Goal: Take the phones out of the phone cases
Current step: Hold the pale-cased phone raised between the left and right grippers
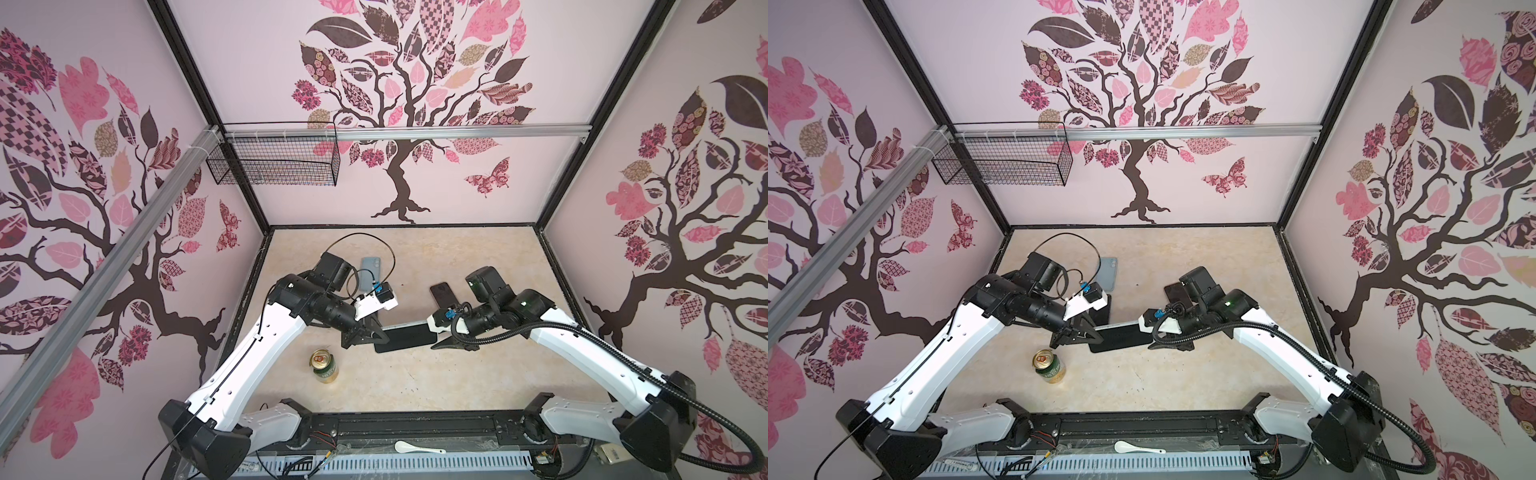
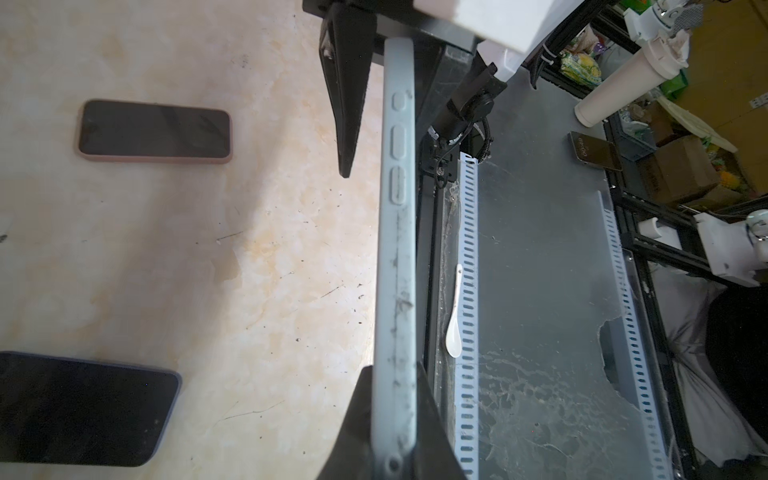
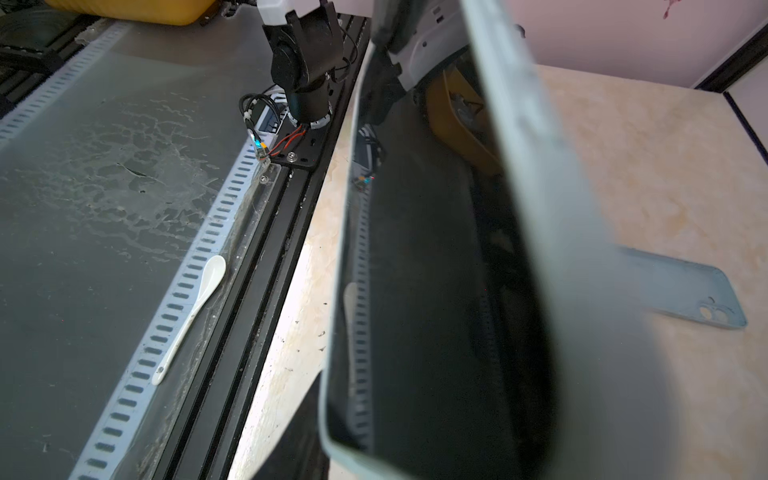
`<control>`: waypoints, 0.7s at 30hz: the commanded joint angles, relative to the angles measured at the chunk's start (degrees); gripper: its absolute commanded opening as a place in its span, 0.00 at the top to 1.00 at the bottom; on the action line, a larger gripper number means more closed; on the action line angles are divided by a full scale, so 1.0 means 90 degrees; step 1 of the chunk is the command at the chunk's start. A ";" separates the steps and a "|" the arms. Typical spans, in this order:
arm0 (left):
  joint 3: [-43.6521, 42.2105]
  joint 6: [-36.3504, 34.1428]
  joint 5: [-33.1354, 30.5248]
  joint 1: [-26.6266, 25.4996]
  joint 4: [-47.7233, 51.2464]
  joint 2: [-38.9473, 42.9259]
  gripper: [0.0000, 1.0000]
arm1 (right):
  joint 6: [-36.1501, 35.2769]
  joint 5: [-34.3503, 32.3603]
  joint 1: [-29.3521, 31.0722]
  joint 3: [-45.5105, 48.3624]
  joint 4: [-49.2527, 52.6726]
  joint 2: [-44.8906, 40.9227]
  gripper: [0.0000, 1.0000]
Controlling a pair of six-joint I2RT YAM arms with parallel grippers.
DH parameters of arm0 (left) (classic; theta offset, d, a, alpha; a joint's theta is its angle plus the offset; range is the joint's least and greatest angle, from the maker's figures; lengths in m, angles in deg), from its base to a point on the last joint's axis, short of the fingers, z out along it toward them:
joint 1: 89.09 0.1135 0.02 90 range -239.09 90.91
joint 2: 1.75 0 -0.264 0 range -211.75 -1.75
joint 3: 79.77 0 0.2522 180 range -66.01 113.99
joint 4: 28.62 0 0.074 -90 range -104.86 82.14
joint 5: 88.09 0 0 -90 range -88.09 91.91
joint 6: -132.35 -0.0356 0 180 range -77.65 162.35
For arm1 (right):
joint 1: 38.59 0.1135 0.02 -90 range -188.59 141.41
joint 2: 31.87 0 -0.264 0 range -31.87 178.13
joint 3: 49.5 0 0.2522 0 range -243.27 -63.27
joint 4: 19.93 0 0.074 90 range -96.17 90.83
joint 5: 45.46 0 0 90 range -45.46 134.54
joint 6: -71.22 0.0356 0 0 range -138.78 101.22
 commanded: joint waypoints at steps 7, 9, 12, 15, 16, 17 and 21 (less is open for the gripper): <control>0.0048 0.0121 -0.0017 -0.0004 -0.0499 0.0179 1.00 | -0.0084 0.0257 0.0073 -0.0244 0.0270 -0.0093 0.61; 0.0048 0.0103 -0.0031 -0.0011 -0.0462 0.0168 1.00 | -0.0071 0.0268 0.0069 -0.0262 0.0237 -0.0095 0.62; 0.0040 0.0053 -0.0090 -0.0011 -0.0401 0.0149 1.00 | -0.0041 0.0237 0.0066 -0.0332 0.0271 -0.0095 0.64; 0.0065 0.0031 -0.0174 -0.0010 -0.0363 0.0138 1.00 | -0.0051 0.0225 0.0077 -0.0392 0.0339 -0.0095 0.67; 0.0068 0.0028 -0.0174 -0.0003 -0.0358 0.0139 1.00 | -0.0051 0.0231 0.0073 -0.0400 0.0350 -0.0087 0.68; 0.0076 0.0029 -0.0174 -0.0011 -0.0354 0.0129 1.00 | -0.0053 0.0231 0.0072 -0.0410 0.0355 -0.0085 0.69; 0.0111 0.0005 -0.0135 -0.0010 -0.0306 0.0087 1.00 | -0.0061 0.0285 0.0076 -0.0426 0.0374 -0.0056 0.71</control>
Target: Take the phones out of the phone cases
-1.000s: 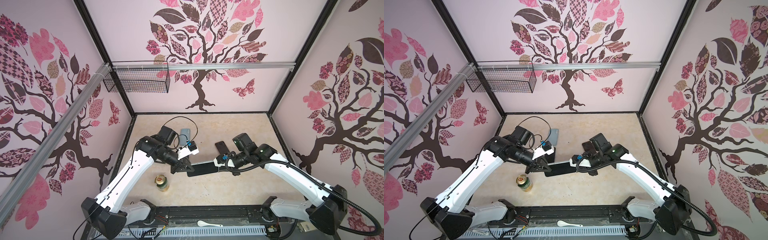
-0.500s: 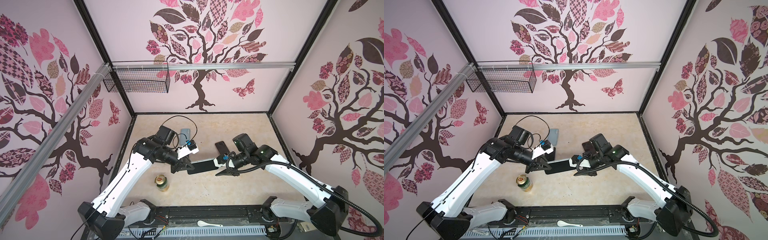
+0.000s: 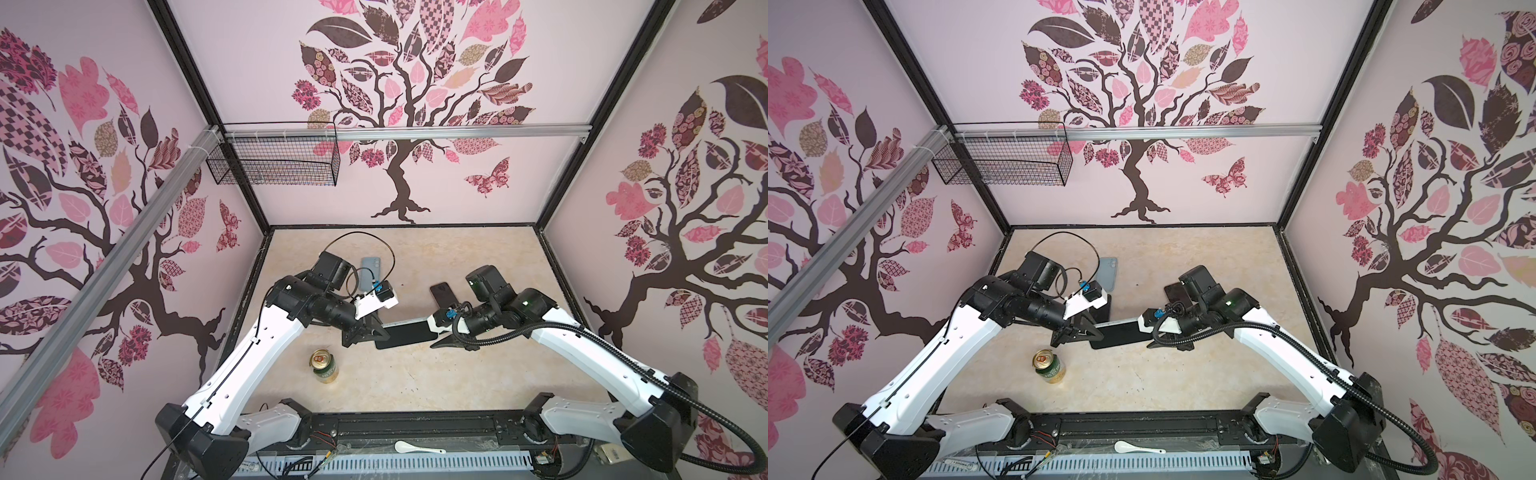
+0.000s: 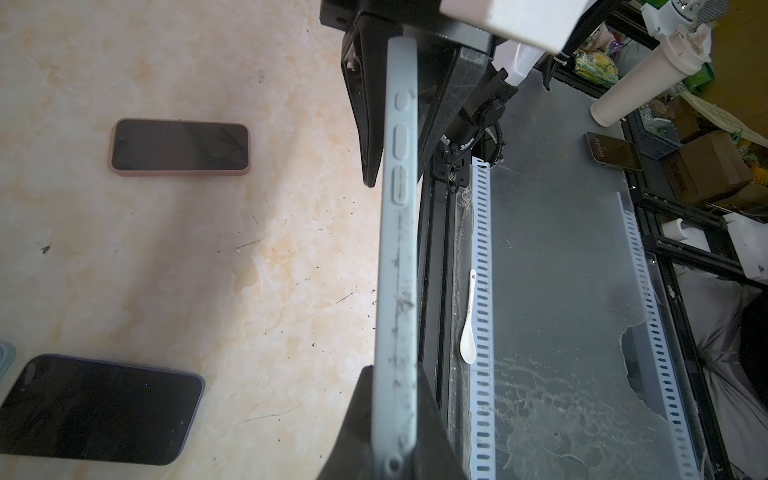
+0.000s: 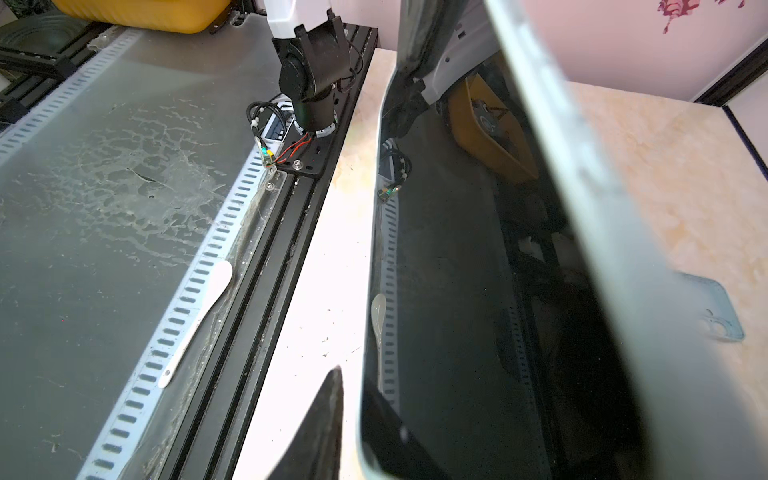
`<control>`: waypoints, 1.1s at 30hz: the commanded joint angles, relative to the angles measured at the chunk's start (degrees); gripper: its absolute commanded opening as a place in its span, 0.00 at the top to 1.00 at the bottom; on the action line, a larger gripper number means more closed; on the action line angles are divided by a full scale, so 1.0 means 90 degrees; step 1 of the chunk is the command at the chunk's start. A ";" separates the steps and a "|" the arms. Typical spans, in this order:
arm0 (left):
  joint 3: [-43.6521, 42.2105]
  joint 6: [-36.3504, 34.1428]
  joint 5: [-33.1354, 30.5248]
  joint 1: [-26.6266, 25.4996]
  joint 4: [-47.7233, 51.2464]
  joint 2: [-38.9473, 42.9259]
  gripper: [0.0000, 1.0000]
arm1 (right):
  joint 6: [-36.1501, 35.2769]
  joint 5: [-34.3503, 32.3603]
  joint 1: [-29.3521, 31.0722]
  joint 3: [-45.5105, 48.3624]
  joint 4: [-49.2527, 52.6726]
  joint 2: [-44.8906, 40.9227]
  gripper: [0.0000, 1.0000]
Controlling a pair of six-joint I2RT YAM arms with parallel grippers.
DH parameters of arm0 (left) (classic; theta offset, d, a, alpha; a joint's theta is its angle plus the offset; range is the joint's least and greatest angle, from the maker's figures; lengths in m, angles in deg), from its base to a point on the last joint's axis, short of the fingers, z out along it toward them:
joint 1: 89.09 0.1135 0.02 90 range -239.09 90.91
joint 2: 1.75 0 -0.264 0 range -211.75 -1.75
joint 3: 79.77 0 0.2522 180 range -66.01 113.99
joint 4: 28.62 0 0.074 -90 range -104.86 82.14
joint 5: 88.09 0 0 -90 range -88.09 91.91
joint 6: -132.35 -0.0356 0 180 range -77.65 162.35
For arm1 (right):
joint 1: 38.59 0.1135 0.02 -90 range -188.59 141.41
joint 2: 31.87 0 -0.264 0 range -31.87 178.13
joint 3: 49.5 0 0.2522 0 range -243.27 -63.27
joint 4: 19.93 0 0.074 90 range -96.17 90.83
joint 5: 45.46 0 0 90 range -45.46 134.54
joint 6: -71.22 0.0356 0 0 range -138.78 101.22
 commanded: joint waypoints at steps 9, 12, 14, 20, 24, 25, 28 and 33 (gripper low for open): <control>0.0122 -0.0081 -0.0058 0.0023 -0.0104 0.0034 1.00 | -0.0066 0.0241 0.0040 -0.0274 0.0257 -0.0049 0.78; 0.0148 -0.0075 -0.0037 0.0022 -0.0134 -0.0005 1.00 | -0.0102 0.0217 0.0045 -0.0262 0.0311 -0.0029 0.81; 0.0176 -0.0076 0.0031 0.0021 -0.0123 -0.0040 1.00 | -0.0107 0.0193 0.0040 -0.0262 0.0329 -0.0015 0.84; 0.0193 -0.0082 0.0201 0.0028 -0.0160 -0.0080 1.00 | -0.0185 0.0144 0.0033 -0.0310 0.0298 -0.0067 0.92; 0.0175 -0.0075 0.0162 0.0022 -0.0266 -0.0061 1.00 | -0.0185 0.0186 0.0051 -0.0247 0.0085 -0.0188 0.99; 0.0199 -0.0107 0.0158 0.0026 -0.0228 -0.0095 1.00 | -0.0197 0.0188 0.0048 -0.0228 0.0013 -0.0220 1.00; 0.0346 -0.0254 0.0152 0.0021 -0.0036 -0.0252 1.00 | -0.0195 0.0168 0.0052 -0.0124 -0.0284 -0.0380 1.00; 0.0680 -0.0638 0.0249 0.0021 0.0324 -0.0618 1.00 | -0.0098 0.0008 0.0076 0.0166 -0.1020 -0.0705 1.00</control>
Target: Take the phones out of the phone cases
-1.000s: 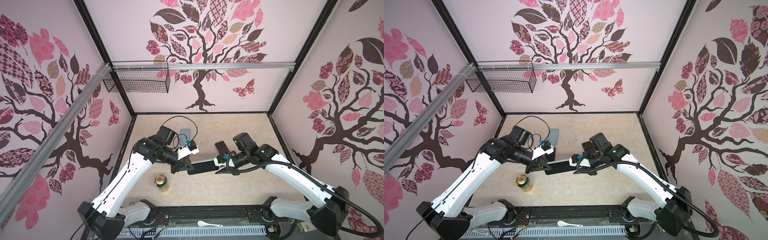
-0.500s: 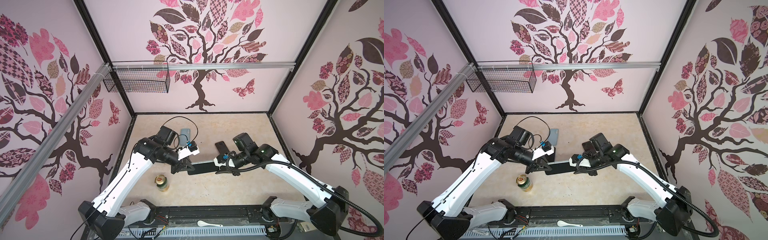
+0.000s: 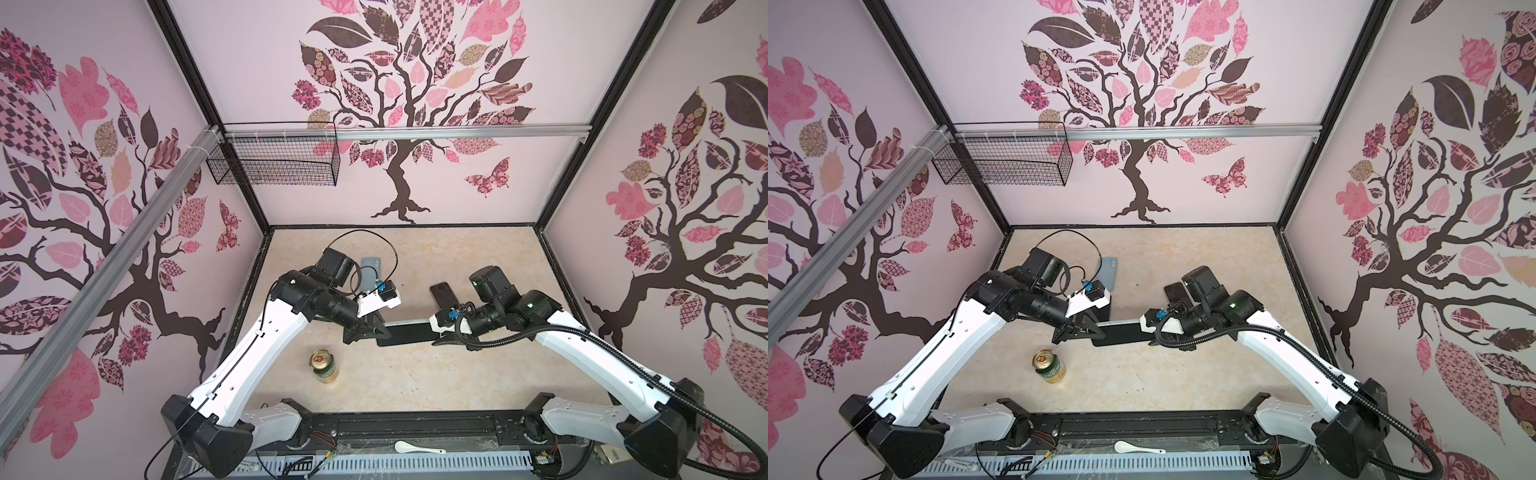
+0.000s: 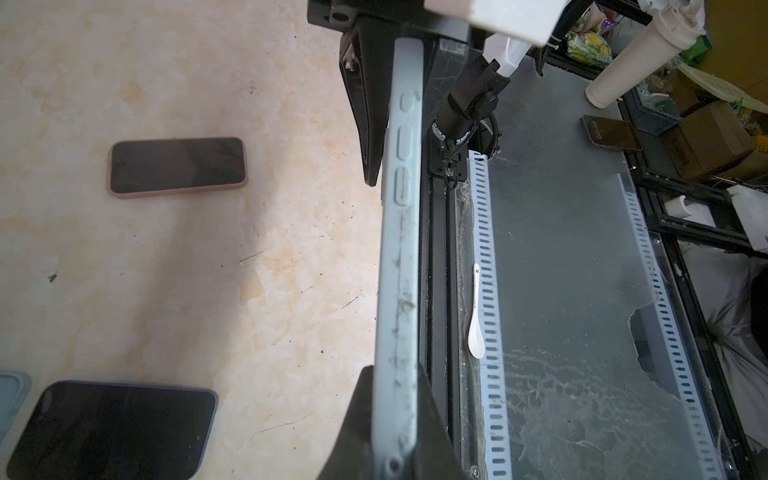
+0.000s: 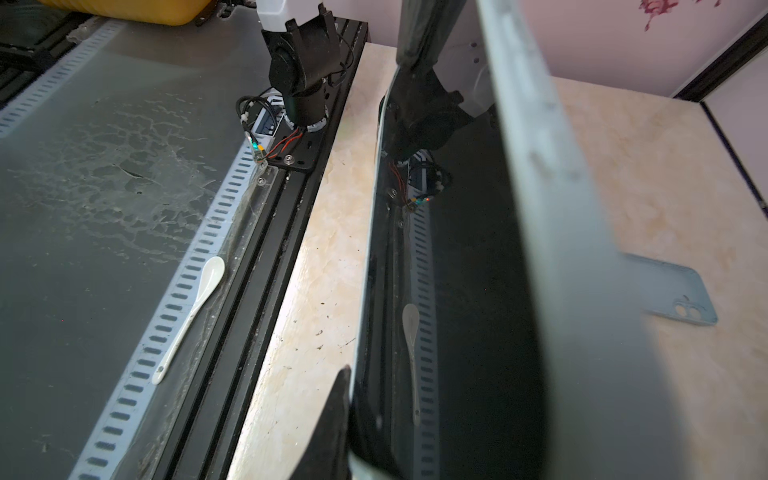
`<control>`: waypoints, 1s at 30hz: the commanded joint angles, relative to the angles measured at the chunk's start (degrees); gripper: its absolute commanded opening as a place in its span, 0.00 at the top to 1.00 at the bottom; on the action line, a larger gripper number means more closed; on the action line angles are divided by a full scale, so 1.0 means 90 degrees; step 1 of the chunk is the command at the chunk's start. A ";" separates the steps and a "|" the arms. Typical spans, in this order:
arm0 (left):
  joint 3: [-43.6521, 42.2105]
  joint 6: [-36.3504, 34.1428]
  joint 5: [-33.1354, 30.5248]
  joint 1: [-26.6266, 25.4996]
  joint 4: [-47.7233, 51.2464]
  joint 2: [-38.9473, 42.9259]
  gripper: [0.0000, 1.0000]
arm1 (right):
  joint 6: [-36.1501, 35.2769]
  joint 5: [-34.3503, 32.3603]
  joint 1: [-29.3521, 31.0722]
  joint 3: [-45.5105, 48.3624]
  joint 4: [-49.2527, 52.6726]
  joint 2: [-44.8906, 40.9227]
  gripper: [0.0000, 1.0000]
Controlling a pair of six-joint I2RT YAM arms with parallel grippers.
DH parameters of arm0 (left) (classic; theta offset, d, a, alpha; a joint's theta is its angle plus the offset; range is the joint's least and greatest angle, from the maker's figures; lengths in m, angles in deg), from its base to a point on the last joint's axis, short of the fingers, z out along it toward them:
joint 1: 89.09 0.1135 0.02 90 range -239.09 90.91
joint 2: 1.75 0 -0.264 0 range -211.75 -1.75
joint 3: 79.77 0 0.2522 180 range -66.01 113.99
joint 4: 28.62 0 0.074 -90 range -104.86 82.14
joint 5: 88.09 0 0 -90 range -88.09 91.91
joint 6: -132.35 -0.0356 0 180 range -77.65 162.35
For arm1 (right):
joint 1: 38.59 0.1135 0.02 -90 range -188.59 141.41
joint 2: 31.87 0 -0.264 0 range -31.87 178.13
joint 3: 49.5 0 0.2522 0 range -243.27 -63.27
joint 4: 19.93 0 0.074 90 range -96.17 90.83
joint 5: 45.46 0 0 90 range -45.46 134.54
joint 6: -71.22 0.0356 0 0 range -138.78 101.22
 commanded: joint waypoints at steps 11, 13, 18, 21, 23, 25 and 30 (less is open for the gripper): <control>0.1167 -0.0400 0.0065 0.0062 0.0640 -0.1130 1.00 | -0.0295 -0.0116 0.0317 0.0185 -0.1216 -0.0770 1.00; 0.1221 -0.0400 -0.0007 0.0060 0.0620 -0.1212 1.00 | -0.0263 -0.0125 0.0370 0.0220 -0.1302 -0.0804 1.00; 0.1367 -0.0389 -0.0289 0.0074 0.0564 -0.1373 1.00 | -0.0226 -0.0160 0.0578 0.0229 -0.1424 -0.0829 1.00; 0.1487 -0.0370 -0.0532 0.0067 0.0563 -0.1496 1.00 | -0.0211 -0.0182 0.0703 0.0205 -0.1442 -0.0820 1.00; 0.1606 -0.0380 -0.0670 0.0068 0.0596 -0.1600 1.00 | -0.0209 -0.0188 0.0784 0.0198 -0.1452 -0.0810 1.00; 0.1716 -0.0389 -0.0764 0.0073 0.0633 -0.1698 1.00 | -0.0206 -0.0183 0.0860 0.0204 -0.1459 -0.0800 1.00; 0.1855 -0.0381 -0.0835 0.0068 0.0642 -0.1865 1.00 | -0.0175 -0.0153 0.0991 0.0225 -0.1558 -0.0790 1.00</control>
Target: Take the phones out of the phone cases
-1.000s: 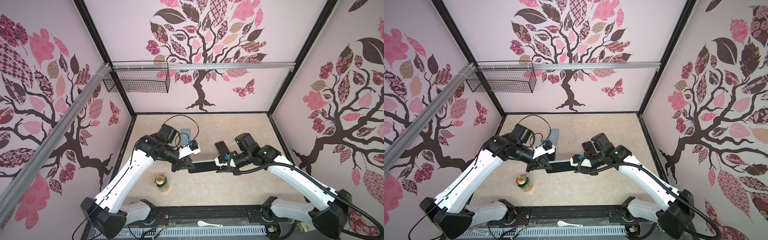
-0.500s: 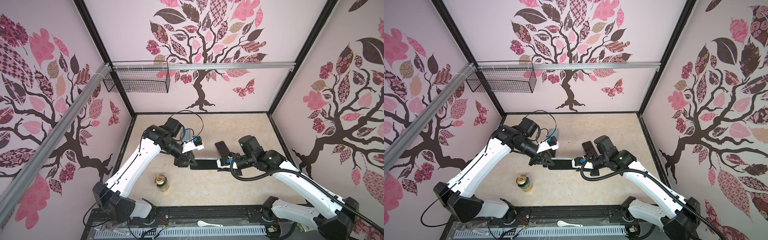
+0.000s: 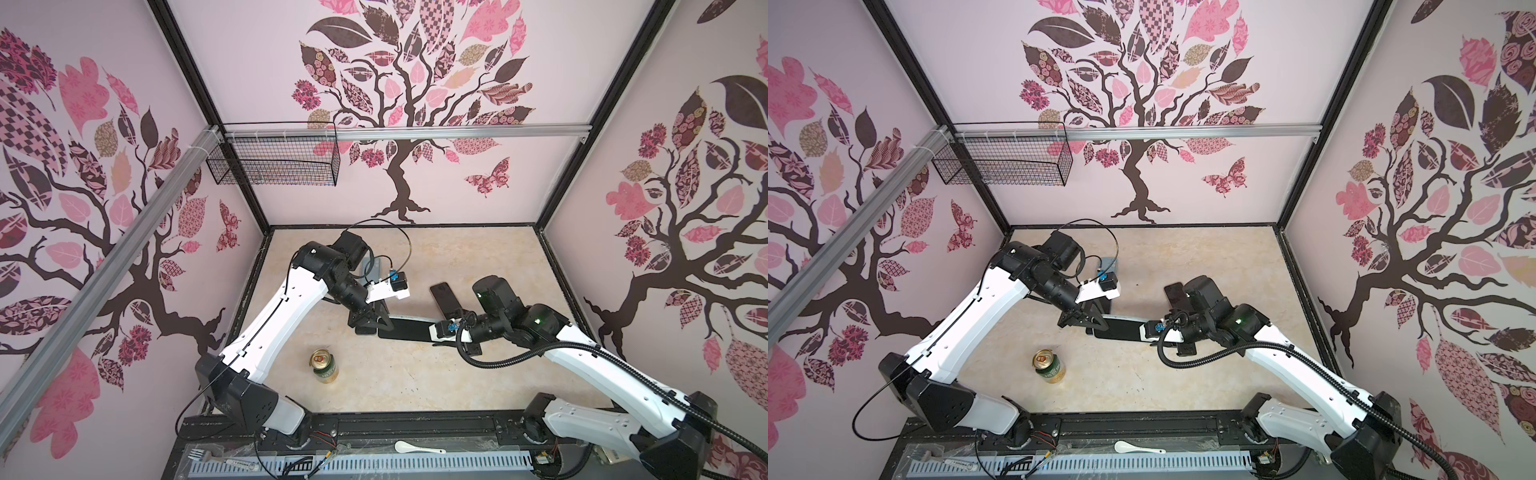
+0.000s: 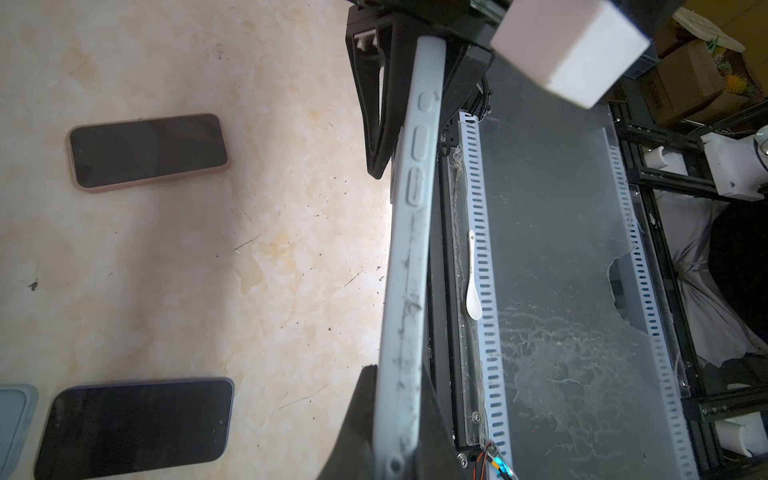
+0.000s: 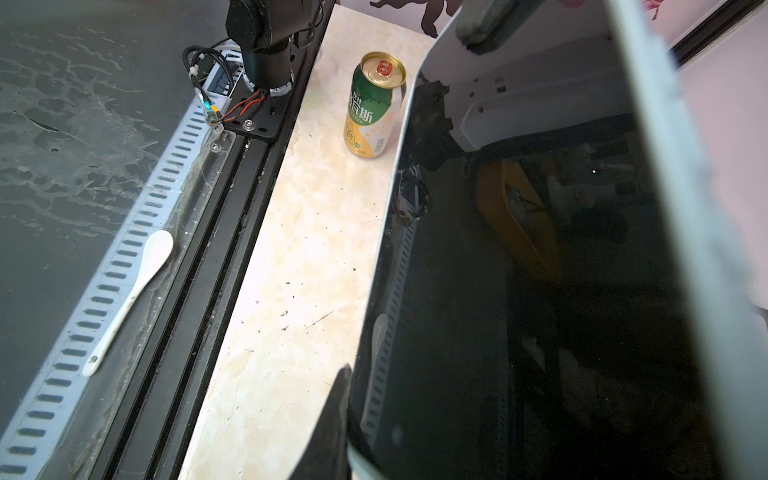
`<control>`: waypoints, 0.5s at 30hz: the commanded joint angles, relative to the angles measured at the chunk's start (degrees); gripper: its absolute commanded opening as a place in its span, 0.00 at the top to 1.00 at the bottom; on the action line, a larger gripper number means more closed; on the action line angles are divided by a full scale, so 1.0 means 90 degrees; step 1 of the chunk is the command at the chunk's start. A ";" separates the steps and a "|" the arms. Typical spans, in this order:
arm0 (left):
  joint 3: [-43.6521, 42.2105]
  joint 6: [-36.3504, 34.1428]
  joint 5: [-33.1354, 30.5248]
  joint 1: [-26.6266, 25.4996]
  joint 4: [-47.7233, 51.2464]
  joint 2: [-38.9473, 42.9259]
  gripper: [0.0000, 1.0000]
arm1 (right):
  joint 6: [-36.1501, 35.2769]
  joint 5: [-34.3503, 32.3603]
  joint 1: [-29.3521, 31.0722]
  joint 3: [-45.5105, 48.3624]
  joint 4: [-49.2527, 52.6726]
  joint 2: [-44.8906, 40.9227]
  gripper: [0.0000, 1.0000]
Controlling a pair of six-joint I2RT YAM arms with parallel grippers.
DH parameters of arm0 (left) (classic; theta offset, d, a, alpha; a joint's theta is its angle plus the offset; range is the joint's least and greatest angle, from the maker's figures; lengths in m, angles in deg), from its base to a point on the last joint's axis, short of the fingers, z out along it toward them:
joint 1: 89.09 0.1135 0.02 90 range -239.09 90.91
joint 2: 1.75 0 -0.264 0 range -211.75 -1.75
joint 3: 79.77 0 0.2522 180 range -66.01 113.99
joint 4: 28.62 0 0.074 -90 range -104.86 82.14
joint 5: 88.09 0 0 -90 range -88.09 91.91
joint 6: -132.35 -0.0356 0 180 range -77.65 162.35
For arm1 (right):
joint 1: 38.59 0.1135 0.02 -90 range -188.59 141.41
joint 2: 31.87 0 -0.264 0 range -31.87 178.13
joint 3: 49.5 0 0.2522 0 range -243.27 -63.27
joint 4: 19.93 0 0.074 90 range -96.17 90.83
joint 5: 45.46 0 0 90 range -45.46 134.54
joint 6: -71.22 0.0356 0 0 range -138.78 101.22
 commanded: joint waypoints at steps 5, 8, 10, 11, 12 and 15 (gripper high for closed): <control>0.0284 0.0686 -0.0528 0.0061 -0.0830 -0.0489 1.00 | -0.0316 0.1069 0.0519 -0.0219 -0.1094 -0.0236 1.00; 0.0334 0.0664 -0.0485 0.0060 -0.0779 -0.0562 1.00 | -0.0217 0.1185 0.0520 -0.0155 -0.1319 -0.0283 1.00; 0.0347 0.0647 -0.0420 0.0060 -0.0750 -0.0592 1.00 | -0.0150 0.1236 0.0520 -0.0111 -0.1506 -0.0319 1.00; 0.0356 0.0637 -0.0381 0.0063 -0.0736 -0.0603 1.00 | -0.0120 0.1260 0.0518 -0.0100 -0.1584 -0.0324 1.00; 0.0357 0.0628 -0.0342 0.0060 -0.0710 -0.0617 1.00 | -0.0094 0.1280 0.0521 -0.0098 -0.1629 -0.0324 1.00; 0.0339 0.0581 -0.0232 0.0061 -0.0639 -0.0651 1.00 | -0.0062 0.1329 0.0521 -0.0100 -0.1744 -0.0312 1.00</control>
